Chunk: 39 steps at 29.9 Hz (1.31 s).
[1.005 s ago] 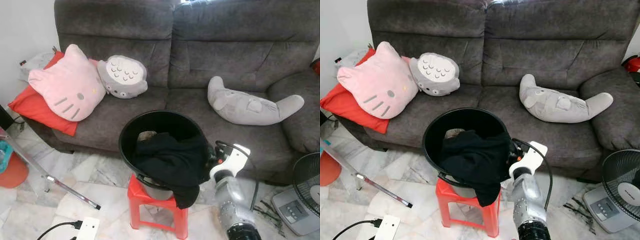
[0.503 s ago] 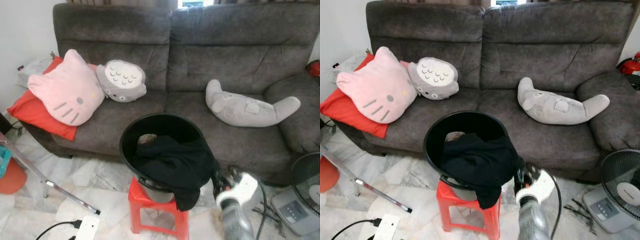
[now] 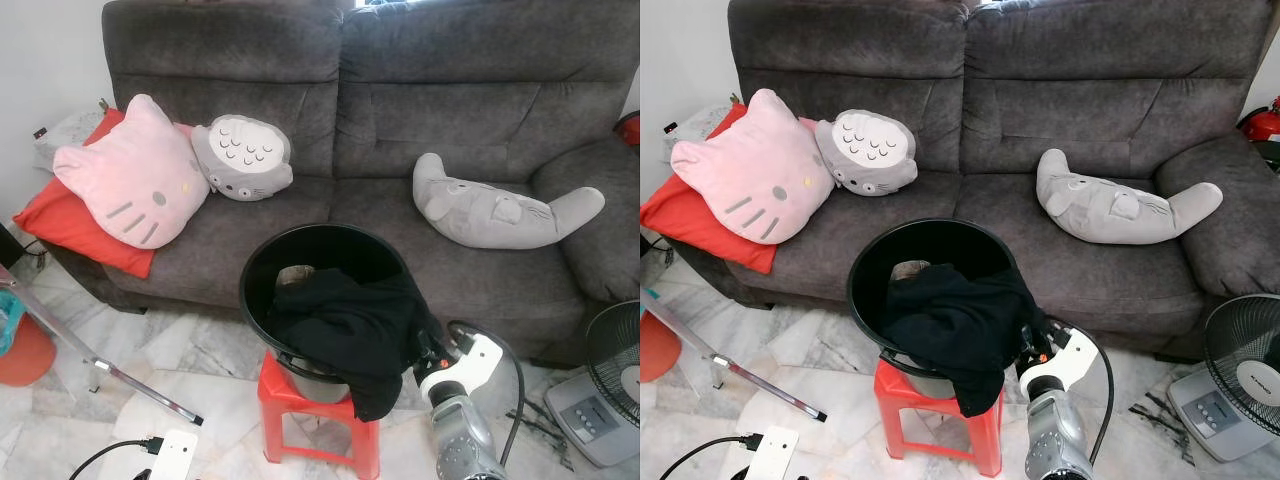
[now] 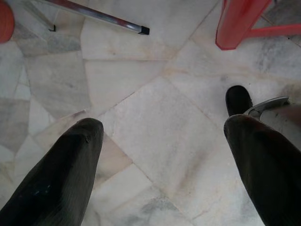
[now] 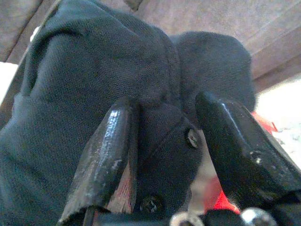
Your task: Hang hanger
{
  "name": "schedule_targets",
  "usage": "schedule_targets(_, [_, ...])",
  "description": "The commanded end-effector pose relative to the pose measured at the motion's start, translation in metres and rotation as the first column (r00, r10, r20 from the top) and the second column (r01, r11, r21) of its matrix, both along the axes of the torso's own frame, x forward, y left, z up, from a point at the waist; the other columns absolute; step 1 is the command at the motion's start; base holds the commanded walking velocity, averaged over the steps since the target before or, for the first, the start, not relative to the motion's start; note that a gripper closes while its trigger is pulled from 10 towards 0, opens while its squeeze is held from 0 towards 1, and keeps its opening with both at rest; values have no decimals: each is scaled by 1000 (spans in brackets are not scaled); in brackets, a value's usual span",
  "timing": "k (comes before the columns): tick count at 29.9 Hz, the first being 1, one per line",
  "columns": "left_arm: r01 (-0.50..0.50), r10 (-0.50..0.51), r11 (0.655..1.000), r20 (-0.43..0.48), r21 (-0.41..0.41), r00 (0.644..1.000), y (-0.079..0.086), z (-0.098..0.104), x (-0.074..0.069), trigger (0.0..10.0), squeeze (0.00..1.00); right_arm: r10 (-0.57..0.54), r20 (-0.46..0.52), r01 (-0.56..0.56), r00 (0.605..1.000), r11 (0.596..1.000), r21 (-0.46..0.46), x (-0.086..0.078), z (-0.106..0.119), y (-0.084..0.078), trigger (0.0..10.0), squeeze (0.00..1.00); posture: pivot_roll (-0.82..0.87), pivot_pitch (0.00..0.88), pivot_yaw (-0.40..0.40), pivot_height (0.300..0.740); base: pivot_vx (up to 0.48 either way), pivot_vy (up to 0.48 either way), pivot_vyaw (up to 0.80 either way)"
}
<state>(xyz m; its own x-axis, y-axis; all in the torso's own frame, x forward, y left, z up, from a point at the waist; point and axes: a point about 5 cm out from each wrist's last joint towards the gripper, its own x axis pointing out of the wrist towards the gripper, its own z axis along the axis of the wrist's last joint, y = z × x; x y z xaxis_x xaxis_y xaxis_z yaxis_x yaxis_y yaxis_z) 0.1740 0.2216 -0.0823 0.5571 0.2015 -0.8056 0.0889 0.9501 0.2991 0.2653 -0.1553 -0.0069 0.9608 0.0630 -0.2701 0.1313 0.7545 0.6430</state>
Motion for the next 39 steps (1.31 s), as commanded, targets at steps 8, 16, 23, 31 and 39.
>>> schedule_targets(8, [3, -3, 1000, -9, 9, 1000, 4, -1, -3, 10000, 0, 34, -36, -36, 999, 997, -62, -24, -11, -2, 10000, 0, -21, 0, 60, 740, 0, 0, 0])
schedule_targets(16, [10, -10, 1000, -9, 8, 1000, 4, 0, -3, 10000, 0, 48, -120, -65, 992, 988, -140, -36, -20, -7, 10000, 0, -34, 0, 60, 740, 0, 0, 0])
schedule_targets(23, [7, -6, 1000, -8, 8, 1000, 4, 0, -3, 10000, 0, 131, -185, -188, 974, 922, -337, -38, -23, -10, 10000, 0, -31, 0, 60, 740, 0, 0, 0])
schedule_targets(31, [8, -8, 1000, -9, 6, 1000, 4, 0, -3, 10000, 0, 213, -185, -278, 959, 830, -484, -38, -21, -7, 10000, 0, -33, 0, 61, 740, 0, 0, 0])
schedule_targets(39, [14, -14, 1000, -9, 9, 1000, 4, 0, -3, 10000, 0, 102, 91, -55, 991, 906, -420, -21, 16, -16, 10000, 0, -31, 0, 64, 740, 0, 0, 0])
